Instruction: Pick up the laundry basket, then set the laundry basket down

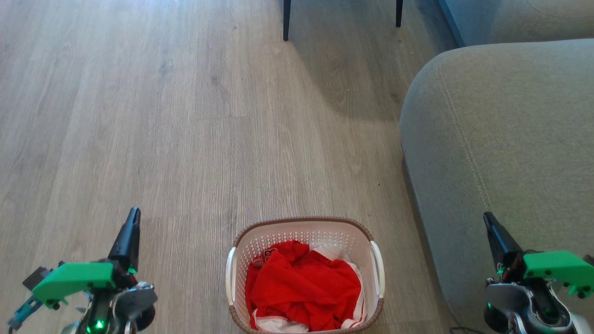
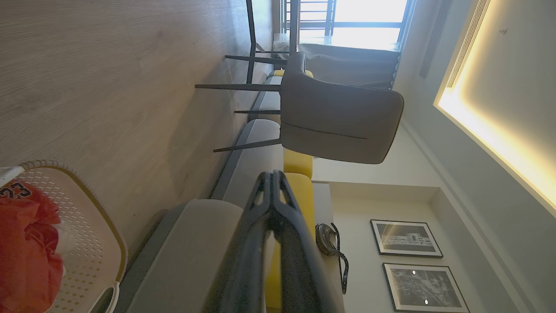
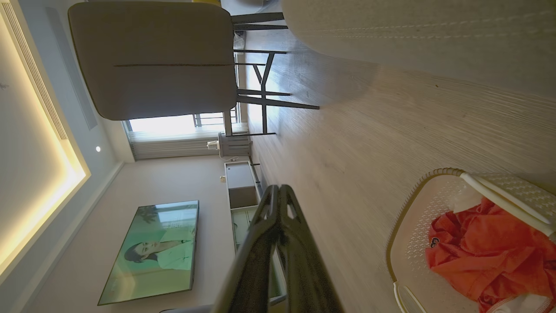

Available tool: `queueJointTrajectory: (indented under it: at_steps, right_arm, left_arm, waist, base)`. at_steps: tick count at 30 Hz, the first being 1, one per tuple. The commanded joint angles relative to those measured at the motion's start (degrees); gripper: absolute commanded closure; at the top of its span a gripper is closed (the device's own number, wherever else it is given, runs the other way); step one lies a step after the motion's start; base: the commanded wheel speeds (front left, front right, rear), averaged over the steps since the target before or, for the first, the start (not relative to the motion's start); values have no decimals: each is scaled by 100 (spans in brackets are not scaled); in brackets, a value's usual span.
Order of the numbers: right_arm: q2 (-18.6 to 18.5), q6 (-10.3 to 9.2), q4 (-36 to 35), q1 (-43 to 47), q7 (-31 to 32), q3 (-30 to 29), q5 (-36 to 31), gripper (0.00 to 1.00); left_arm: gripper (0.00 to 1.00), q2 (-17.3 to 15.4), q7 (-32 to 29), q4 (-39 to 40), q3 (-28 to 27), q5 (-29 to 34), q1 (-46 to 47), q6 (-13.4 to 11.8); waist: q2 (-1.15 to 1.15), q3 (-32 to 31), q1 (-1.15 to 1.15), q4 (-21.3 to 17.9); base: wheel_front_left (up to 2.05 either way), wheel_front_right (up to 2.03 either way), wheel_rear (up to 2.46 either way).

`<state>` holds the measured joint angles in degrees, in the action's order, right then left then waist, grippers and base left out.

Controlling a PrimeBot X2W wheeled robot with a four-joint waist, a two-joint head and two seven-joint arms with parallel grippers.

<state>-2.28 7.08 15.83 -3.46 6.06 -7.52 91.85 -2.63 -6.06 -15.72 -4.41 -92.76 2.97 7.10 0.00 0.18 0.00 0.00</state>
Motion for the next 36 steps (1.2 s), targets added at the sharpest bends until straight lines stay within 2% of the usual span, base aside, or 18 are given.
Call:
queueJointTrajectory:
  at_steps: [1, 2, 5, 22, 29, 36]
  right_arm:
    - [-60, 41, -180, -273, 48, 94, 26, 100]
    - [2, 0, 21, 2, -3, 2, -1, 0]
    - [21, 0, 272, 132, -6, 24, -3, 0]
    - [10, 6, -76, 104, -291, -100, -445, 0]
    - [5, 8, -394, 31, -409, -168, -1039, 0]
    - [1, 10, -868, -50, -527, -17, -2002, 0]
  left_arm:
    - [100, -32, -39, 168, -207, 57, 321, 39]
    - [0, 1, 4, -25, 3, 0, -6, -5]
    - [0, 26, 10, -270, 16, -1, -167, -7]
    - [0, 19, 295, -194, -111, 69, -98, 0]
    - [0, 16, 413, -34, -166, 309, -54, 2]
    - [0, 14, 530, 262, -255, 725, -19, 5]
  waist:
    - [0, 0, 0, 0]
    - [0, 0, 0, 0]
    - [0, 1, 0, 0]
    - [0, -41, 0, 0]
    - [0, -50, 0, 16]
    - [0, -54, 0, 36]
  base:
    - [0, 0, 0]
    - [0, 0, 0]
    - [0, 0, 0]
    - [0, 0, 0]
    - [0, 0, 0]
    - [0, 0, 0]
